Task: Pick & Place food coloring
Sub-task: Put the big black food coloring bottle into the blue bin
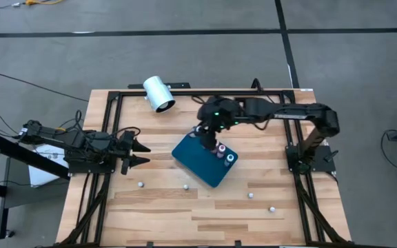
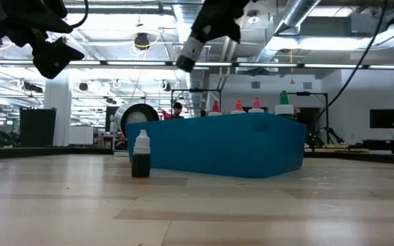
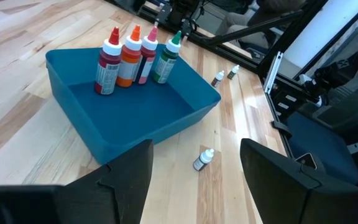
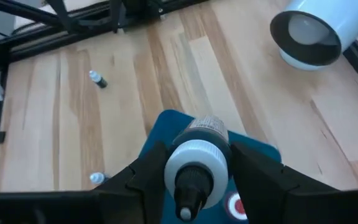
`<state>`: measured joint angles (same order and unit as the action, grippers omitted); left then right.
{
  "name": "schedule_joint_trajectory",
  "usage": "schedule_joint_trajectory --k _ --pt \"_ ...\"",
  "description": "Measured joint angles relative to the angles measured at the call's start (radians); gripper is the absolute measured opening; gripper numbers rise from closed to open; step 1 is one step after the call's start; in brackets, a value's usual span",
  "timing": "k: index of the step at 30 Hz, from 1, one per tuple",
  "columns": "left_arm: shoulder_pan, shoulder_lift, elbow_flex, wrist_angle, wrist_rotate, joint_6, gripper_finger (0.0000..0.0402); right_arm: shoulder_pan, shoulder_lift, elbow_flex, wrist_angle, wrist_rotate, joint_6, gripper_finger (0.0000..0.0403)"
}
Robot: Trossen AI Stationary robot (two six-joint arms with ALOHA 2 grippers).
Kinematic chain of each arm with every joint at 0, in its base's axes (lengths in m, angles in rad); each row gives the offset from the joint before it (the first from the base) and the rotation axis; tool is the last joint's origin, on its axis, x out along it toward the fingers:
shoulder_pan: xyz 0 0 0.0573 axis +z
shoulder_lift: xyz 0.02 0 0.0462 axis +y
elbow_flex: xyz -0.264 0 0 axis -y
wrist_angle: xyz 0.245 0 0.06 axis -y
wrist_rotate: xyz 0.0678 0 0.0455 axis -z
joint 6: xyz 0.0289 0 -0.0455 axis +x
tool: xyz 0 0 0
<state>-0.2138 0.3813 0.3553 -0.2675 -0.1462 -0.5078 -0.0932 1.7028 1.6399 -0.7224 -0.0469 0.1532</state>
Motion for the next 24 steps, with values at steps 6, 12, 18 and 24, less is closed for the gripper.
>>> schedule_joint_trajectory --k 6,12,18,24 --pt "0.000 0.000 0.000 -0.006 -0.001 -0.001 0.0233 -0.036 0.123 0.115 -0.107 0.003 -0.066 0.0148" --pt "0.000 0.000 0.000 -0.008 0.000 -0.001 0.0233 -0.077 0.206 0.177 -0.178 0.000 -0.107 0.0150" --pt "0.001 0.003 0.000 -0.011 0.000 0.002 0.0233 -0.099 0.238 0.173 -0.273 0.001 -0.111 0.0168" --pt "0.001 0.005 0.000 -0.013 0.000 0.002 0.0233 -0.090 0.285 0.177 -0.237 -0.001 -0.148 0.0155"
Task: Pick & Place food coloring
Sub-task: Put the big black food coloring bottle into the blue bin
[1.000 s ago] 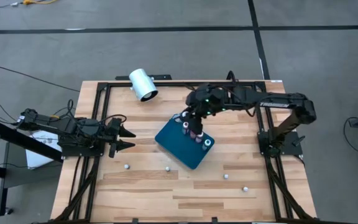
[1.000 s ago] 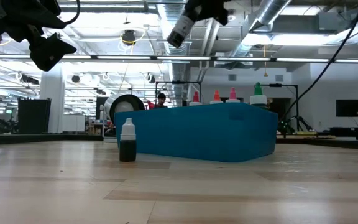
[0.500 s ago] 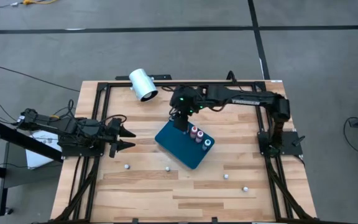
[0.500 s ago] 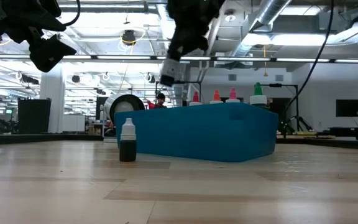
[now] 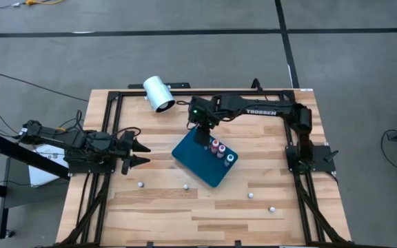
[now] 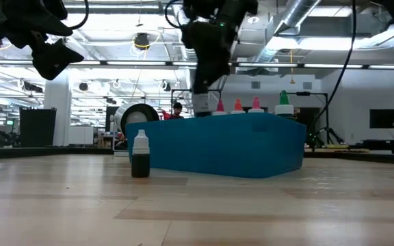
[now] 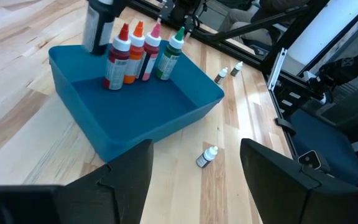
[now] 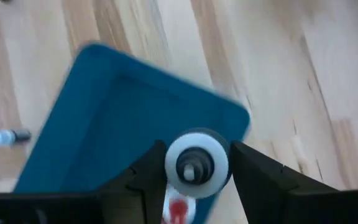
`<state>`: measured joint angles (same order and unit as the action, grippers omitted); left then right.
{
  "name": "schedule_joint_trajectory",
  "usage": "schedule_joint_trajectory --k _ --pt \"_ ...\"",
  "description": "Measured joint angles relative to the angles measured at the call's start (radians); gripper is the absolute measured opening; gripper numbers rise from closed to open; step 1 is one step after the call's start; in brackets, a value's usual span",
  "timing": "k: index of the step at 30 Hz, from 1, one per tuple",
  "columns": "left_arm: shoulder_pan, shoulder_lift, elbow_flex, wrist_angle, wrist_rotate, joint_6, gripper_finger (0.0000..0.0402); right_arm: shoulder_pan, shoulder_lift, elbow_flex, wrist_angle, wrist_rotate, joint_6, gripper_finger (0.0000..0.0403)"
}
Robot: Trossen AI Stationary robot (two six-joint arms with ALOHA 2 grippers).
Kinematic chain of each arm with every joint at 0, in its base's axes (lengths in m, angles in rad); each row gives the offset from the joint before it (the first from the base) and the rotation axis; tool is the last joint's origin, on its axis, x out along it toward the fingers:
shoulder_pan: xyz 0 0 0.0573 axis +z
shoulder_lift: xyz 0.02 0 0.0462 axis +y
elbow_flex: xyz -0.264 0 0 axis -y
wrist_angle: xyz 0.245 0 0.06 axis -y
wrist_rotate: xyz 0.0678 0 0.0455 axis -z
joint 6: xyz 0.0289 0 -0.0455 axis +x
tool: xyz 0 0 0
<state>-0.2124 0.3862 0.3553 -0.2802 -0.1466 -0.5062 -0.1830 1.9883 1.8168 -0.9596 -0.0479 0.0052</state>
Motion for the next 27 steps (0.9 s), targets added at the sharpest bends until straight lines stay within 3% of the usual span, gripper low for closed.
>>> schedule_joint_trajectory --k 16,27 --pt "0.000 0.000 0.000 0.001 0.000 -0.009 0.0233 -0.004 0.037 -0.010 0.019 -0.002 -0.016 0.0160" --pt "0.000 0.000 0.000 0.001 0.008 -0.014 0.0233 -0.001 0.133 -0.013 0.021 -0.005 -0.040 0.0158"
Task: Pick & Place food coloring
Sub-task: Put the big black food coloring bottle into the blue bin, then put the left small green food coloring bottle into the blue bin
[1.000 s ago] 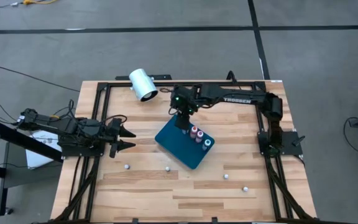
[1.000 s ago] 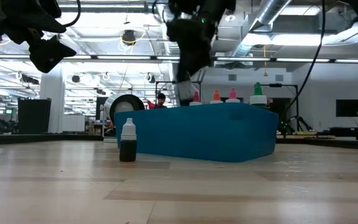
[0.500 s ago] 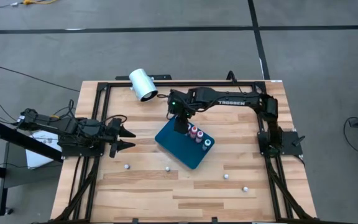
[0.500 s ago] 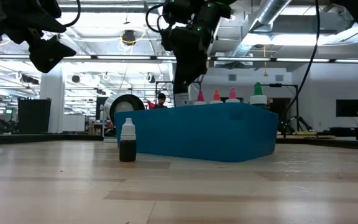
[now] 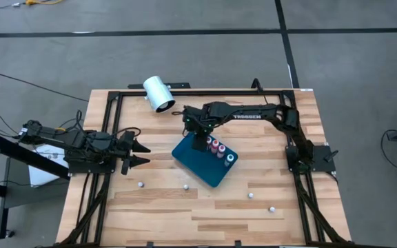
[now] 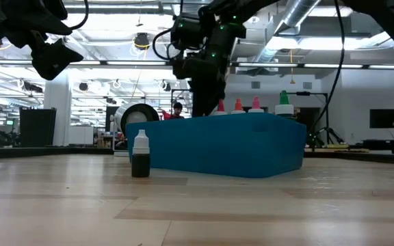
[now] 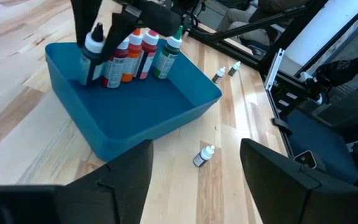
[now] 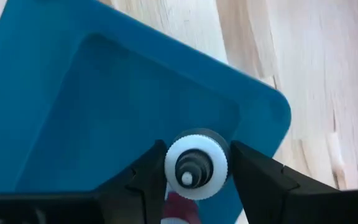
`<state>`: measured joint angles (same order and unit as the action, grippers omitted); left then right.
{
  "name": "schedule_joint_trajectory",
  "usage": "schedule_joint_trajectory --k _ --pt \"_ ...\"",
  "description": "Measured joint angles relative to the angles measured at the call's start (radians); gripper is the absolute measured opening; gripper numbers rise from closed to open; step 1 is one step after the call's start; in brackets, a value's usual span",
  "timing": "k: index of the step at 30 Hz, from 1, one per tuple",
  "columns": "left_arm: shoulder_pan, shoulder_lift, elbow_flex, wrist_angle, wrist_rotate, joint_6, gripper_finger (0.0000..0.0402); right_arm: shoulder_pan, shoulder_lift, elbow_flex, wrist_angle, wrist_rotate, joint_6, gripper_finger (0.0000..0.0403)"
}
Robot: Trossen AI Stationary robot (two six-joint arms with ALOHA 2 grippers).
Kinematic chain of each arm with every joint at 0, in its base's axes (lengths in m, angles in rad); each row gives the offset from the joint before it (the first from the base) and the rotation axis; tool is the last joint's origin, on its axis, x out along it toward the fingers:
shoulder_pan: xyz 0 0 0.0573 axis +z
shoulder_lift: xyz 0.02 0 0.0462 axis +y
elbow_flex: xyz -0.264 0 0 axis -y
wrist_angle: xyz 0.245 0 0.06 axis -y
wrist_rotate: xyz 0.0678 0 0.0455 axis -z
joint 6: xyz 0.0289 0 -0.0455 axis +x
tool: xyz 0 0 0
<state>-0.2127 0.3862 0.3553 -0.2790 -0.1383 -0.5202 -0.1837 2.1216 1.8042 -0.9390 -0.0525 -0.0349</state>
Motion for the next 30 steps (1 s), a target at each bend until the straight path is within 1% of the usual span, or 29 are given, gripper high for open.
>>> schedule_joint_trajectory --k 5,16,30 --pt "0.000 0.000 0.000 0.000 0.000 0.000 0.0233 -0.008 -0.005 0.002 0.008 0.031 0.000 0.0165" --pt "0.000 0.000 0.000 0.000 0.000 0.001 0.0233 -0.016 -0.006 0.002 -0.003 0.030 -0.002 0.0163" --pt "0.000 0.000 0.000 0.000 0.000 0.001 0.0233 -0.022 -0.006 0.002 -0.018 0.029 -0.019 0.0203"
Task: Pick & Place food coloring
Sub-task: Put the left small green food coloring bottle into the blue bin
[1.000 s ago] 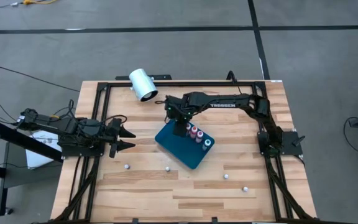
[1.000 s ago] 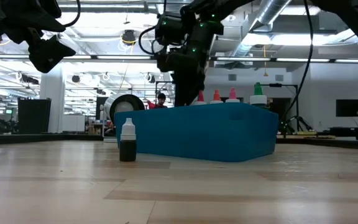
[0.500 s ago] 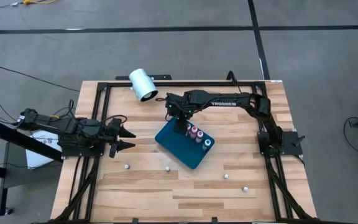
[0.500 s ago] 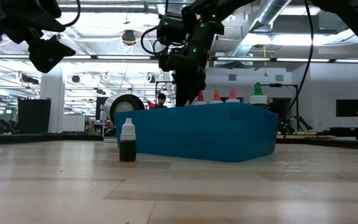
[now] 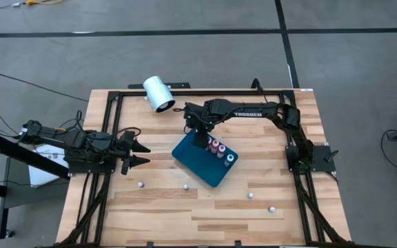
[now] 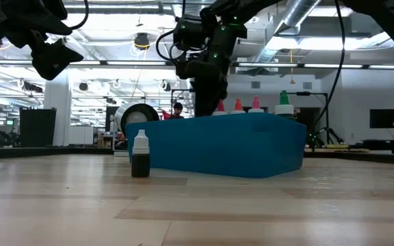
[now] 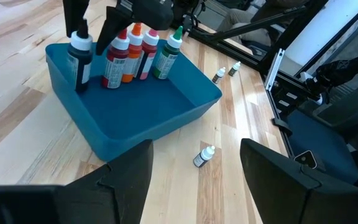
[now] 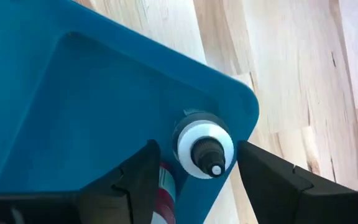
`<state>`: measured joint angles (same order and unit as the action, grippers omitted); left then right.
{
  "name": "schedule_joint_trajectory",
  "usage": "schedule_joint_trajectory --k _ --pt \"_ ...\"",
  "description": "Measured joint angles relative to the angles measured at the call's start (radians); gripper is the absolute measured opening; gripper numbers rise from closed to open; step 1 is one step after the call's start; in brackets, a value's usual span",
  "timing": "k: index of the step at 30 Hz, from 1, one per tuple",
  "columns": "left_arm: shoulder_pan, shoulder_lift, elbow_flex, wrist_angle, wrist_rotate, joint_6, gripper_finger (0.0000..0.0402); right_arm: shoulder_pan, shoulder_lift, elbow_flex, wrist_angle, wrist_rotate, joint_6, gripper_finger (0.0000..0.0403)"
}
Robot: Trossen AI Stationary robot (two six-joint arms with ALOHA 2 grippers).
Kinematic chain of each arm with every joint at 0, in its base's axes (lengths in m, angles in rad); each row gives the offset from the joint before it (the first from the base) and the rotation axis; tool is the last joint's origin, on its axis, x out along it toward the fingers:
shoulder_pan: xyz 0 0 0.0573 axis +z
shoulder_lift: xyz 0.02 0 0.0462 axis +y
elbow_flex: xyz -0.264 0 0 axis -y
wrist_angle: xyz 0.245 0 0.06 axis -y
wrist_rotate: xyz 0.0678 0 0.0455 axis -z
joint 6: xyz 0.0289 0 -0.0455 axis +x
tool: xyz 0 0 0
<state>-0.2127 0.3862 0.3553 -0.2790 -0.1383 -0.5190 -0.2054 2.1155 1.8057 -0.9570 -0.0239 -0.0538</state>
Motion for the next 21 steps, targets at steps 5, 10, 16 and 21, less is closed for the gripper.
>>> schedule_joint_trajectory --k 5,10,16,21 --pt "0.000 0.000 0.000 0.000 0.000 0.001 0.0233 0.000 0.000 0.000 -0.014 0.000 0.000 0.0209" --pt "0.000 0.000 0.000 0.000 0.000 0.001 0.0233 0.000 0.000 0.046 -0.092 0.000 0.000 0.0205" --pt "0.000 0.000 0.000 0.000 -0.008 0.001 0.0233 0.013 -0.005 0.160 -0.272 -0.003 -0.006 0.0194" --pt "0.000 0.000 0.000 -0.001 -0.008 0.001 0.0233 0.034 -0.027 0.212 -0.357 -0.001 -0.021 0.0187"
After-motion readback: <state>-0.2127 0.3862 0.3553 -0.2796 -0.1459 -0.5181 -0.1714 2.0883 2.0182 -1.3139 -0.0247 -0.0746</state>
